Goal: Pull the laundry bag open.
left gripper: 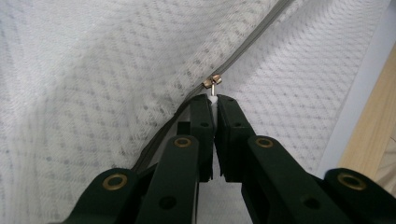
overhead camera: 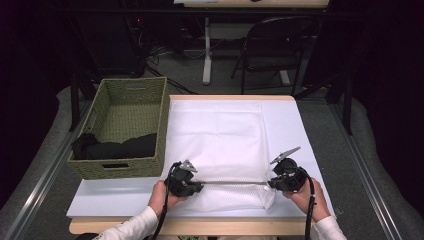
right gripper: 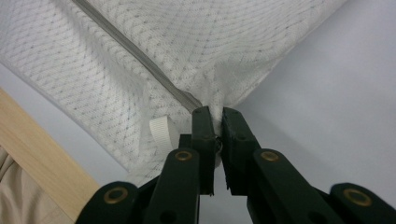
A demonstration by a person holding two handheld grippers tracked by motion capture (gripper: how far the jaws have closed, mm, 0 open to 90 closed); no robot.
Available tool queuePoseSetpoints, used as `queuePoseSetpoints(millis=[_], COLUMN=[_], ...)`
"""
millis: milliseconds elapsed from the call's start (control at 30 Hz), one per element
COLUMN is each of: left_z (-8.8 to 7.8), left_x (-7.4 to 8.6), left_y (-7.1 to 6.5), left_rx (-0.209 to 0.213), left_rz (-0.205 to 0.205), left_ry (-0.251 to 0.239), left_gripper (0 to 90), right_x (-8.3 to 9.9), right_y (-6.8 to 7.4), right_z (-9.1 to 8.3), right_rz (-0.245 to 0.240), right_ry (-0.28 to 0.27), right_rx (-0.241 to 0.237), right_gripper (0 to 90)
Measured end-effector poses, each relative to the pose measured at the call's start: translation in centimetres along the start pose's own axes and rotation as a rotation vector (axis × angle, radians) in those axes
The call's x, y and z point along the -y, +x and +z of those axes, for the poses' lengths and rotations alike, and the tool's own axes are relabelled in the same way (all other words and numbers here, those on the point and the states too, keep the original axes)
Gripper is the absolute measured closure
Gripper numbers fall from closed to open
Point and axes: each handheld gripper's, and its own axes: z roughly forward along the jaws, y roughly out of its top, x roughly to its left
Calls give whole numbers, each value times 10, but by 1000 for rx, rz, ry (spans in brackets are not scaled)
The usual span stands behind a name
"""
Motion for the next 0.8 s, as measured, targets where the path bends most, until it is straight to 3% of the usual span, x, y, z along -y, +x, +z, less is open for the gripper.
queuePoseSetpoints(millis=[567,800], left_z=[-21,-25], left_x=[19,22], left_y=[13,13], left_rx=[-27,-44], left_rz=[-19,-8], left_ry=[9,10], left_gripper=[863,863], right_x=[-1,-1], right_y=[1,3], right_z=[1,0], right_rz=[4,0], right_ry=[5,4], right_rx=[-3,-2], right_gripper=[851,851])
